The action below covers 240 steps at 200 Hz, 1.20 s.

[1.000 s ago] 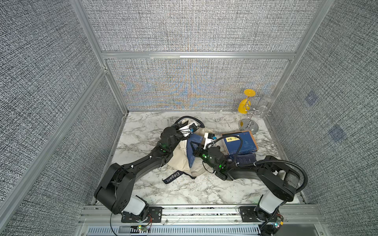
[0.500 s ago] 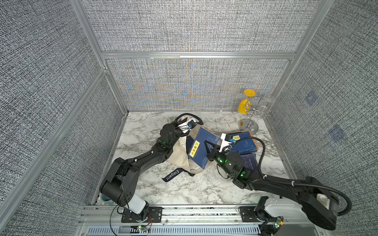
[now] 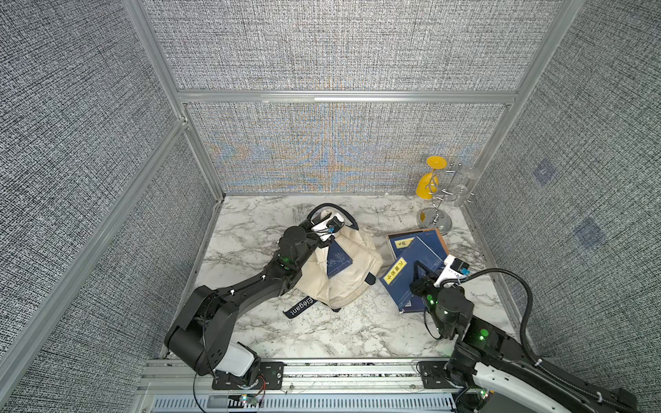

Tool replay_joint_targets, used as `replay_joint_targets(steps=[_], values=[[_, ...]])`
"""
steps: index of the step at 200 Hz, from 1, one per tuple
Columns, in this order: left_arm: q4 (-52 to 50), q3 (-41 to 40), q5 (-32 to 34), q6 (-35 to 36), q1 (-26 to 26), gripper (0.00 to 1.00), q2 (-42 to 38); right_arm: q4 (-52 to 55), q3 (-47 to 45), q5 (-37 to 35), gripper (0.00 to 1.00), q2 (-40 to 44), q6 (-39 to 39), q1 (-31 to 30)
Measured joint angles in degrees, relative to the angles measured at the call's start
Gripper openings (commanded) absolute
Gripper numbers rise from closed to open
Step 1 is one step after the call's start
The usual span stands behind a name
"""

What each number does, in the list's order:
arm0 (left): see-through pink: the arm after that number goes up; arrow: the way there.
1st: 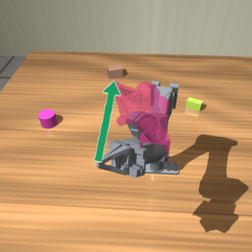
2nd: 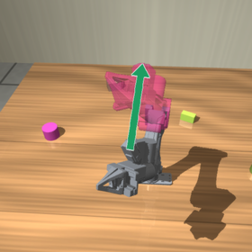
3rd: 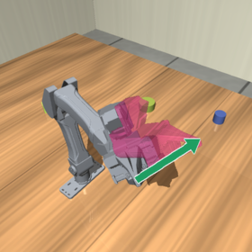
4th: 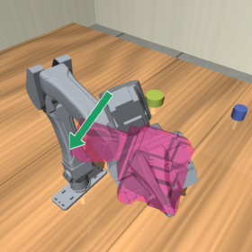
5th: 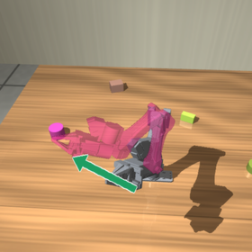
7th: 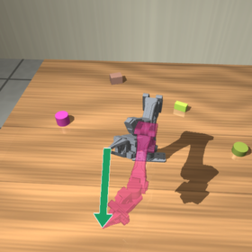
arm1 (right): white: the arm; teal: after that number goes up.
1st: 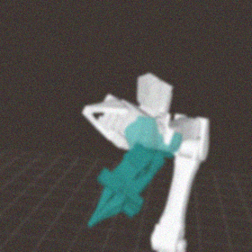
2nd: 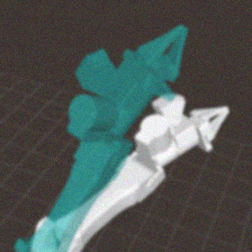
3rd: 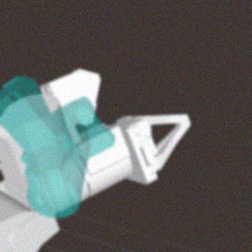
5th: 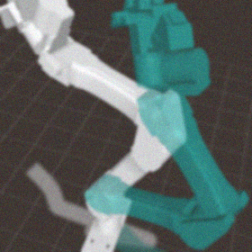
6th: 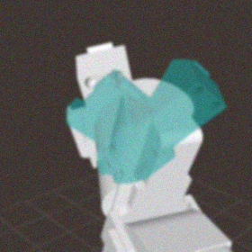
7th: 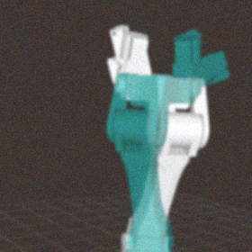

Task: Take out the books from the canvas bag
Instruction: Place the book on the book.

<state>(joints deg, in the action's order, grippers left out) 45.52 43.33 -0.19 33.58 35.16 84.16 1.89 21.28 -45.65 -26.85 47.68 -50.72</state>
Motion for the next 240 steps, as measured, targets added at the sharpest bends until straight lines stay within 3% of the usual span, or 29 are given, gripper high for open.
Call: replay_joint_targets(steps=[41, 134, 155, 240], values=[[-1.1, -2.8, 4.5, -6.0, 2.7, 0.00, -2.4, 11.3, -2.6, -6.3, 0.00, 5.2, 8.2, 0.1], [-21.6, 0.2, 14.7, -23.7, 6.1, 0.00, -12.9, 28.1, -4.2, -10.2, 0.00, -2.4, 35.1, 0.8], [-22.8, -0.7, 16.2, -23.9, 7.2, 0.00, -14.0, 29.0, -4.9, -10.2, 0.05, -3.8, 39.7, 1.4], [-25.2, -1.7, 16.7, -24.8, 8.9, 0.00, -17.5, 20.6, -9.4, -3.4, 0.05, -14.6, 48.0, 9.5]])
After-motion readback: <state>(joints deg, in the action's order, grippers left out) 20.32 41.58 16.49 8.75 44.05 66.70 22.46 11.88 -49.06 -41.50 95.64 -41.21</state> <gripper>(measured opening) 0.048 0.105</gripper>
